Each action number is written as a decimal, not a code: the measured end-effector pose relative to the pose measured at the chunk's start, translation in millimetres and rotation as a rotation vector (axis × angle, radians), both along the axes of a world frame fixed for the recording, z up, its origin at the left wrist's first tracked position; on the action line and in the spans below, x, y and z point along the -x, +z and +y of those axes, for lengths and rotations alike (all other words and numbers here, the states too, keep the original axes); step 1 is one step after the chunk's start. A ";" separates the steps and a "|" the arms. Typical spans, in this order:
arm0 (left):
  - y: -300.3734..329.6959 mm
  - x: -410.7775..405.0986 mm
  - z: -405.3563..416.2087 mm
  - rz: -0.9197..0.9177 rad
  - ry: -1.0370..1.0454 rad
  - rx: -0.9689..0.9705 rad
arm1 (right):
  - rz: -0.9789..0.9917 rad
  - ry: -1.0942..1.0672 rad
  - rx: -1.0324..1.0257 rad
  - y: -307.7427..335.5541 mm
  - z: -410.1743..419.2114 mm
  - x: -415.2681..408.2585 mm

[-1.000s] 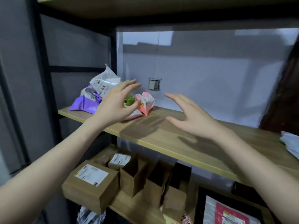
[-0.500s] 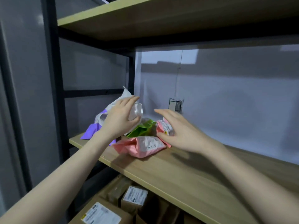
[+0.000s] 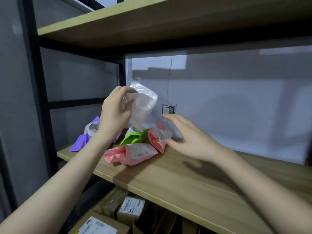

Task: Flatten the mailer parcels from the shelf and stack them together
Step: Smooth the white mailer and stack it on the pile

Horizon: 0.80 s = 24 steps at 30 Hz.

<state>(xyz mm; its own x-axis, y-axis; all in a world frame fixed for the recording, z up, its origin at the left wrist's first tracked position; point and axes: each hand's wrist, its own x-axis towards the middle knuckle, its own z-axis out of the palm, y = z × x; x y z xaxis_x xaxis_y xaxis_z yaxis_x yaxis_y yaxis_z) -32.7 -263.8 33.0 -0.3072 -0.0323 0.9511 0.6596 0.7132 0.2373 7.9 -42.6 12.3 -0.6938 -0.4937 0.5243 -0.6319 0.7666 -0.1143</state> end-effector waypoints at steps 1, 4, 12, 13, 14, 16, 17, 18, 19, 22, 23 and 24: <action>2.6 -7.5 8.6 0.001 -0.062 -0.033 | 0.004 -0.004 0.014 0.9 5.8 -6.3; 3.3 -33.1 40.4 -0.075 -0.204 -0.125 | -0.001 -0.037 0.071 2.2 26.1 -30.3; -18.0 -87.0 126.6 -0.274 -0.319 -0.285 | -0.080 -0.138 0.452 -5.8 92.6 -115.8; -20.2 -93.8 135.6 -0.300 -0.340 -0.290 | -0.062 -0.155 0.508 -6.9 101.6 -127.1; -21.7 -101.6 144.7 -0.323 -0.364 -0.290 | -0.025 -0.175 0.540 -7.7 110.5 -138.7; -23.4 -122.3 164.2 -0.367 -0.433 -0.294 | 0.030 -0.225 0.579 -9.4 127.9 -161.4; -24.1 -133.4 173.8 -0.379 -0.464 -0.293 | 0.042 -0.243 0.599 -10.0 135.4 -173.0; -24.3 -145.3 182.4 -0.378 -0.483 -0.291 | 0.049 -0.264 0.610 -10.7 142.7 -183.9; -24.1 -156.6 189.7 -0.378 -0.492 -0.289 | 0.058 -0.289 0.607 -11.2 149.4 -195.1; -24.7 -184.2 203.3 -0.378 -0.504 -0.249 | 0.085 -0.375 0.564 -10.6 166.9 -227.4; -25.6 -191.3 205.8 -0.378 -0.492 -0.225 | 0.091 -0.397 0.545 -10.6 171.9 -236.5; -27.1 -196.5 208.0 -0.383 -0.477 -0.204 | 0.093 -0.414 0.522 -11.3 176.4 -244.5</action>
